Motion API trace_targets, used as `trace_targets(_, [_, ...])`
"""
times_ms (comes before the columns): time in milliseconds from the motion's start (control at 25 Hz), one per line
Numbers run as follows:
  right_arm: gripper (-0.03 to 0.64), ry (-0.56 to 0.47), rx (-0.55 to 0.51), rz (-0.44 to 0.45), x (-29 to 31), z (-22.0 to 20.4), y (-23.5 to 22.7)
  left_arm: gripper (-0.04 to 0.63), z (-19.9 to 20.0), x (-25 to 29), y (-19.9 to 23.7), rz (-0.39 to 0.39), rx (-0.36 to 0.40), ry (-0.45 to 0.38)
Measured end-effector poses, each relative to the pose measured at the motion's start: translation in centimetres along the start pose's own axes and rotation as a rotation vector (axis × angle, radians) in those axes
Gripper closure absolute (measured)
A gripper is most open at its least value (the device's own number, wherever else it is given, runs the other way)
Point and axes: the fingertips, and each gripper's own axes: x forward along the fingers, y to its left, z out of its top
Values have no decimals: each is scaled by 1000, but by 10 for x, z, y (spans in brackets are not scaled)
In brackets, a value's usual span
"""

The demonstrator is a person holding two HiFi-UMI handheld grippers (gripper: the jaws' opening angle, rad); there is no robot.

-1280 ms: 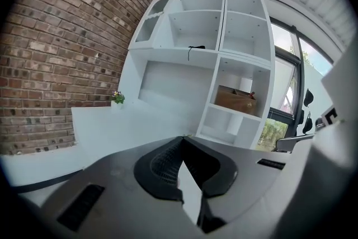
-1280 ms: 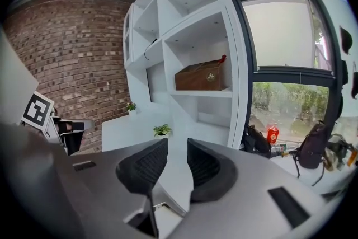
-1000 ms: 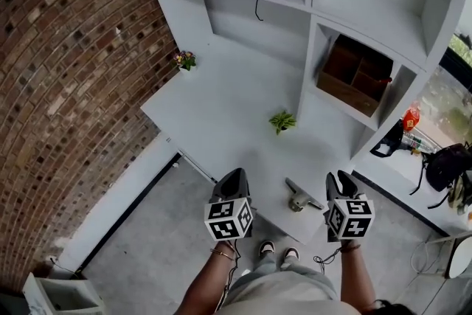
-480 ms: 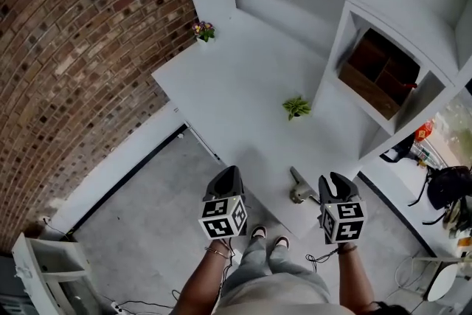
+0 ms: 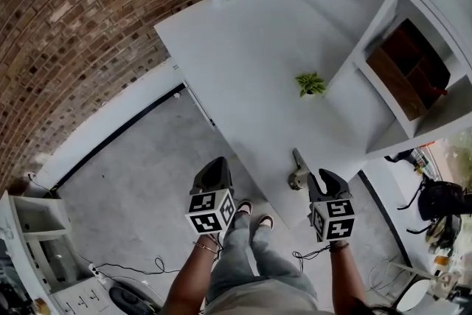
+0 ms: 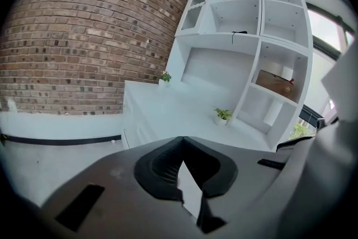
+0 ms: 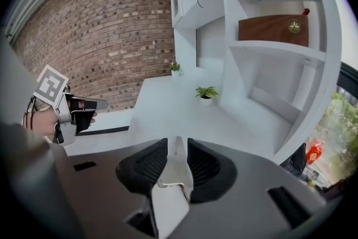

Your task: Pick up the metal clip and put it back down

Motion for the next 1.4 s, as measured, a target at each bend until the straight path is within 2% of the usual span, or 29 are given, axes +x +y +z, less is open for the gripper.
trace_targets(320, [503,80,-89,80,17,-27,20,589,-33,-10,17,62,-49,20])
trace_targets(600, [502,111,-184,124,23,-38,35,589,-48,-22,21,95,-69,23])
trace_targets(840, [500,140,-327,88,32,-49,38,589,-53,-32,30,122,-79,21])
trace_targets(1160, [500,161,-461,18,38,-55,38,589,-60,-38,37,134,-83,31])
trace_targets(1400, [502,187,-483,-10,41,-62,38,589,-60,-40,40,130,-76,37])
